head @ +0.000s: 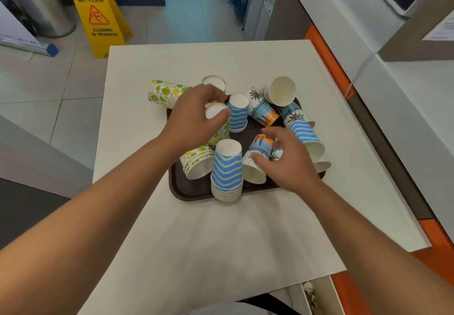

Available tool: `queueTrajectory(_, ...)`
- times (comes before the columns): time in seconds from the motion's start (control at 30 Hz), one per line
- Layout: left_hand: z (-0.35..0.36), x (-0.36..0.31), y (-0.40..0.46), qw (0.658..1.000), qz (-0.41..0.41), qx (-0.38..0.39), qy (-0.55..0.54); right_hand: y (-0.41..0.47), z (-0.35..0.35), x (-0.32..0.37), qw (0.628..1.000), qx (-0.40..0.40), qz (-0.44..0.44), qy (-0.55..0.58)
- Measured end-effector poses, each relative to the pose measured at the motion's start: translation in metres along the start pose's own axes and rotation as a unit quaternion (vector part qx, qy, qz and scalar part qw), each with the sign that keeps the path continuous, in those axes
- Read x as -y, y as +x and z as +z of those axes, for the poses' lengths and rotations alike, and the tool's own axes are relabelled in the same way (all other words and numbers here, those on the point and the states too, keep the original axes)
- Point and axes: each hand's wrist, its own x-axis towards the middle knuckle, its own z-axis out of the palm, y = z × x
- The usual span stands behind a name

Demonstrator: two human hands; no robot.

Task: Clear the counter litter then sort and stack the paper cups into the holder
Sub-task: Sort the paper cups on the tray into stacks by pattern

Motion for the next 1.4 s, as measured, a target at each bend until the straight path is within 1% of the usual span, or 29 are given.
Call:
queueTrajectory(0.07, 0.009, -0.007, 0.019, 0.999, 0.004, 0.035, 0.017, 0.016, -0.020, -0.005, 0.997, -0.060, 0.035, -0.023)
queueTrajectory(0.13, 0.020, -0.014, 0.039, 0.996, -0.001, 0.071, 0.051, 0.035, -0.038, -0.014, 0.991, -0.089, 0.068, -0.079)
queueTrajectory(0.23, 0.038, -0.020, 0.067, 0.986, 0.000, 0.122, 0.117, 0.059, -0.054, -0.031, 0.978, -0.058, 0.139, -0.148)
queueTrajectory(0.33, 0.054, -0.022, 0.090, 0.966, -0.018, 0.170, 0.192, 0.073, -0.059, -0.044, 0.966, -0.016, 0.202, -0.161)
queueTrajectory(0.47, 0.071, -0.018, 0.106, 0.938, -0.037, 0.205, 0.277, 0.077, -0.059, -0.052, 0.951, 0.031, 0.247, -0.186)
queueTrajectory(0.6, 0.079, -0.016, 0.110, 0.921, -0.027, 0.221, 0.319, 0.072, -0.058, -0.053, 0.943, 0.061, 0.267, -0.190)
queueTrajectory(0.77, 0.090, -0.004, 0.109, 0.918, -0.036, 0.234, 0.317, 0.067, -0.062, -0.052, 0.946, 0.066, 0.287, -0.137)
queueTrajectory(0.97, 0.091, 0.001, 0.109, 0.929, -0.041, 0.212, 0.300, 0.062, -0.074, -0.046, 0.953, 0.059, 0.287, -0.082)
queueTrajectory(1.1, 0.079, -0.002, 0.105, 0.953, -0.054, 0.171, 0.244, 0.062, -0.082, -0.042, 0.960, 0.021, 0.278, -0.015)
queueTrajectory(1.27, 0.045, -0.010, 0.093, 0.988, -0.074, 0.054, 0.124, 0.066, -0.084, -0.025, 0.961, -0.032, 0.256, 0.101)
queueTrajectory(1.4, 0.017, -0.013, 0.074, 0.994, -0.095, -0.056, 0.019, 0.063, -0.069, 0.002, 0.947, -0.036, 0.225, 0.227)
